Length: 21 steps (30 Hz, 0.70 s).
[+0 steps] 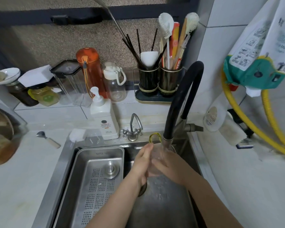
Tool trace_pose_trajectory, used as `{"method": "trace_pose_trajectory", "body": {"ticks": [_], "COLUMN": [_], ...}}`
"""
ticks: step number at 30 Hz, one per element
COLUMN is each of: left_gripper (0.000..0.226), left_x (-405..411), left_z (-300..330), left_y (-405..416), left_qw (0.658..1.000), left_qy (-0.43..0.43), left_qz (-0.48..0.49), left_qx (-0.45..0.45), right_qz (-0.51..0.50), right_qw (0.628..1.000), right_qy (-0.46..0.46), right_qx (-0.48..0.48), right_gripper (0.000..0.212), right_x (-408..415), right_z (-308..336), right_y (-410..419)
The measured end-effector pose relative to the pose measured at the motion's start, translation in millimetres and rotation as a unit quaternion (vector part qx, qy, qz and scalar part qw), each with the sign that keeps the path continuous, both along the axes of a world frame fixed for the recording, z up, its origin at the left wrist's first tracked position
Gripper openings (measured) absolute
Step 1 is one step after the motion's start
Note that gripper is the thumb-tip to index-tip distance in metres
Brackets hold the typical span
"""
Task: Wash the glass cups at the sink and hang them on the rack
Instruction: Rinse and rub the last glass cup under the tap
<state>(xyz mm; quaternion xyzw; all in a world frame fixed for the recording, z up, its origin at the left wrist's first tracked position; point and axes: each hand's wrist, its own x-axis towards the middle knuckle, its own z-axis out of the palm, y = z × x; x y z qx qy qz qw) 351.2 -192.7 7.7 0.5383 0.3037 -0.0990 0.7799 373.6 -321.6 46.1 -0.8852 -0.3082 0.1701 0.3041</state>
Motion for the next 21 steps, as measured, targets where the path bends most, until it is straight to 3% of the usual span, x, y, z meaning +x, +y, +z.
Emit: {"method": "trace_pose_trajectory", "body": {"ticks": [4, 7, 10, 12, 14, 16, 18, 21], "left_gripper": [0.04, 0.04, 0.046, 0.052, 0.053, 0.054, 0.053, 0.06], "left_x": [-1, -1, 0, -2, -5, -9, -14, -20], "left_z": [5, 4, 6, 6, 3, -2, -1, 3], "left_y": [2, 9, 4, 5, 10, 15, 13, 6], "left_qw": [1.0, 0.999, 0.998, 0.998, 0.998, 0.996, 0.997, 0.998], "left_qy": [0.01, 0.011, 0.02, 0.035, 0.043, 0.046, 0.047, 0.053], "left_qz": [-0.01, -0.022, -0.039, -0.041, -0.041, -0.05, -0.038, -0.037], "left_qx": [-0.017, -0.035, -0.035, -0.035, -0.037, -0.049, -0.054, -0.029], "right_qz": [0.015, 0.035, 0.004, 0.019, 0.055, 0.061, 0.019, 0.006], "right_qw": [1.0, 0.992, 0.995, 1.0, 0.997, 0.997, 0.996, 0.996], "right_qy": [0.006, -0.086, -0.096, 0.005, 0.047, -0.013, -0.082, -0.039], "right_qx": [-0.014, -0.087, -0.019, -0.017, -0.033, -0.039, 0.025, 0.077], "right_gripper": [0.032, 0.041, 0.034, 0.03, 0.032, 0.033, 0.028, 0.016], "right_x": [-2, -4, -3, -3, -6, -7, -8, -7], "right_z": [-2, 1, 6, 9, 0, -6, -7, -3], "right_y": [7, -4, 2, 10, 6, -8, -18, -17]}}
